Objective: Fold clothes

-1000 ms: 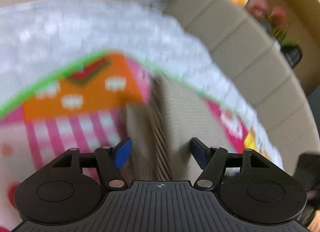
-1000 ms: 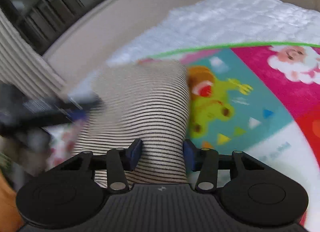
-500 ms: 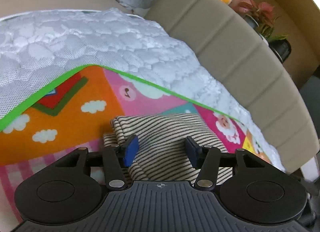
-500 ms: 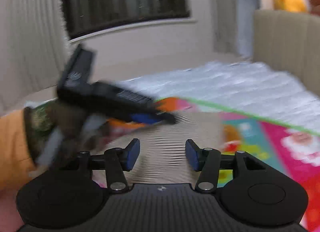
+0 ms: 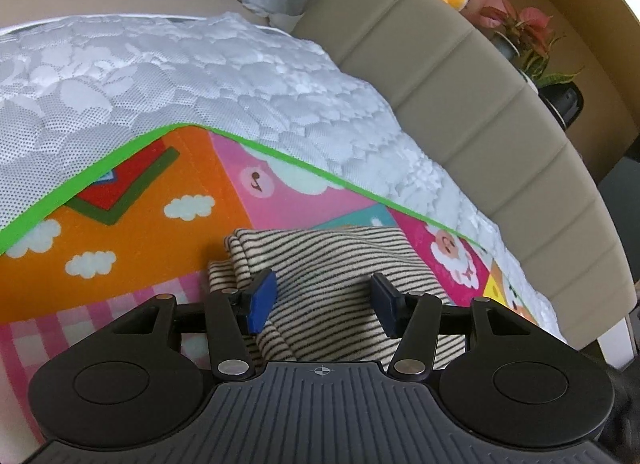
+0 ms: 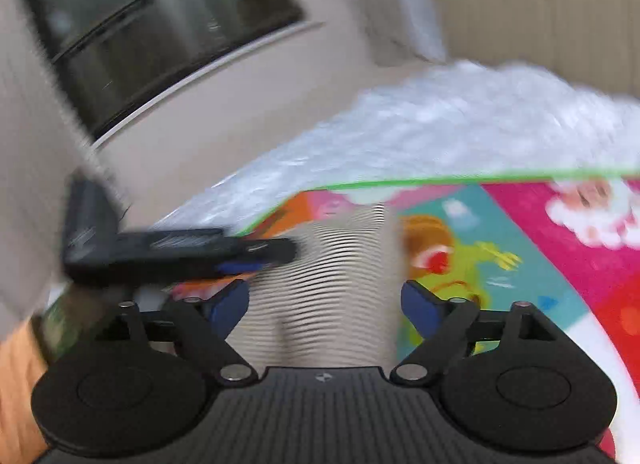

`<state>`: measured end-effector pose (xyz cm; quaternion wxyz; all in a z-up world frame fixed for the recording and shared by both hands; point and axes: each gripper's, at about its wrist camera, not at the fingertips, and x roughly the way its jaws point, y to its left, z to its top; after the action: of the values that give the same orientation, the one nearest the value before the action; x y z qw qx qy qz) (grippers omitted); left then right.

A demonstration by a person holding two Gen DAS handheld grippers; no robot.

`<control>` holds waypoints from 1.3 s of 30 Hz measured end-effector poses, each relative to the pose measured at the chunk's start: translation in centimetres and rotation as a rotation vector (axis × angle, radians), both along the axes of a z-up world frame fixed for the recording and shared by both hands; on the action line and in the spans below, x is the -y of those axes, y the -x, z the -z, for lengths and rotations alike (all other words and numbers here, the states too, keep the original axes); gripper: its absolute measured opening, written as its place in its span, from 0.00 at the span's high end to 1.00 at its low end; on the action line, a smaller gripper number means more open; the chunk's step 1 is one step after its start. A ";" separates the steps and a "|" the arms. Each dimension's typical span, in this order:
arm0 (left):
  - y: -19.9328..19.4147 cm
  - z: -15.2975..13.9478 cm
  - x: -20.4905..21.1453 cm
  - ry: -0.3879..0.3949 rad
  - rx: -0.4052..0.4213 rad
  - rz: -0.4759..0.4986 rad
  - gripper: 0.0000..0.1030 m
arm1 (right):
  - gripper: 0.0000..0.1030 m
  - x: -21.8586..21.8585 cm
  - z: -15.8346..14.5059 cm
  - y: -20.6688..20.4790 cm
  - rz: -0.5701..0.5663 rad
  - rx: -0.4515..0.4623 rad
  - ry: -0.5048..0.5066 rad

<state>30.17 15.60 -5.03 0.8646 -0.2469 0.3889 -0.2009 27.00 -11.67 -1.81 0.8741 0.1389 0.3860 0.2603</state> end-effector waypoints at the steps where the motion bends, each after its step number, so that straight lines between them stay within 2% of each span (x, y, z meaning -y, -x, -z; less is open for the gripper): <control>1: 0.0 0.0 -0.1 0.004 0.000 -0.001 0.44 | 0.14 0.3 1.1 -1.0 0.004 -0.059 -0.013; 3: 0.1 0.0 -0.4 0.016 -0.002 -0.005 0.45 | 0.17 -0.2 3.0 -1.9 0.003 -0.154 -0.039; 4: 0.2 0.1 -0.5 0.024 -0.003 -0.008 0.45 | 0.38 -0.7 3.5 -1.9 -0.009 -0.179 -0.061; 6: 0.3 0.1 -0.9 0.037 -0.006 -0.014 0.45 | 0.46 -1.7 1.6 -0.6 -0.036 -0.092 -0.055; 8: 0.3 0.3 -1.7 0.049 -0.012 -0.036 0.43 | 0.49 -1.7 -0.4 0.0 -0.058 -0.021 -0.100; 10: 0.0 0.7 -2.8 0.110 -0.032 -0.069 0.39 | 0.49 -1.6 -1.5 -0.1 -0.065 0.004 -0.121; 11: -0.2 0.9 -3.2 0.136 -0.046 -0.086 0.38 | 0.49 -1.9 -1.4 -0.2 -0.077 0.011 -0.069; 13: -0.4 1.2 -3.0 0.121 -0.048 -0.086 0.38 | 0.49 -2.3 -0.2 0.0 -0.096 0.023 0.078; 14: -0.5 1.3 -2.7 0.102 -0.043 -0.082 0.38 | 0.48 -2.6 0.8 0.3 -0.102 0.025 0.167; 15: -0.5 1.2 -2.2 0.080 -0.028 -0.067 0.40 | 0.46 -2.7 1.8 0.6 -0.101 0.036 0.215; 19: 0.1 0.2 -0.8 0.019 0.030 -0.050 0.40 | 0.43 -1.2 1.6 1.2 -0.017 0.005 0.097; 21: 0.8 -0.2 -0.6 -0.004 0.049 -0.064 0.40 | 0.38 -1.5 0.7 2.0 -0.016 0.035 0.126; 22: 1.3 -0.5 -0.6 -0.015 0.052 -0.076 0.40 | 0.29 -1.7 0.3 2.4 -0.017 0.055 0.152; 23: 2.0 -0.9 -0.6 -0.039 0.049 -0.098 0.36 | 0.20 -1.8 -0.3 3.1 -0.015 0.076 0.164; 24: 2.8 -1.4 -0.6 -0.064 0.045 -0.119 0.27 | 0.15 -1.8 -0.9 3.8 -0.011 0.098 0.172; 26: 5.0 -2.7 -0.4 -0.121 0.028 -0.157 0.23 | 0.00 -1.0 -2.3 6.2 0.002 0.140 0.155; 28: 7.4 -4.4 0.1 -0.171 0.017 -0.190 0.19 | 0.00 0.0 -3.4 8.5 0.015 0.175 0.132; 29: 8.7 -5.4 0.5 -0.193 0.017 -0.208 0.13 | 0.00 0.4 -3.7 9.5 0.019 0.186 0.124; 30: 10.5 -6.3 0.9 -0.201 0.037 -0.231 0.06 | 0.00 0.9 -3.9 10.6 0.023 0.201 0.127; 33: 16.1 -8.2 3.1 -0.233 0.091 -0.308 0.00 | 0.00 2.2 -4.0 14.0 0.042 0.262 0.176; 36: 21.5 -7.9 6.5 -0.316 0.150 -0.373 0.00 | 0.00 3.9 -3.3 16.9 0.090 0.311 0.213; 39: 25.1 -6.3 10.3 -0.444 0.187 -0.365 0.00 | 0.00 5.8 -2.0 18.3 0.108 0.321 0.180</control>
<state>5.10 5.28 1.26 0.9512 -0.0982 0.2914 0.0258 8.69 -17.45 0.15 0.9461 0.0372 0.2551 0.1962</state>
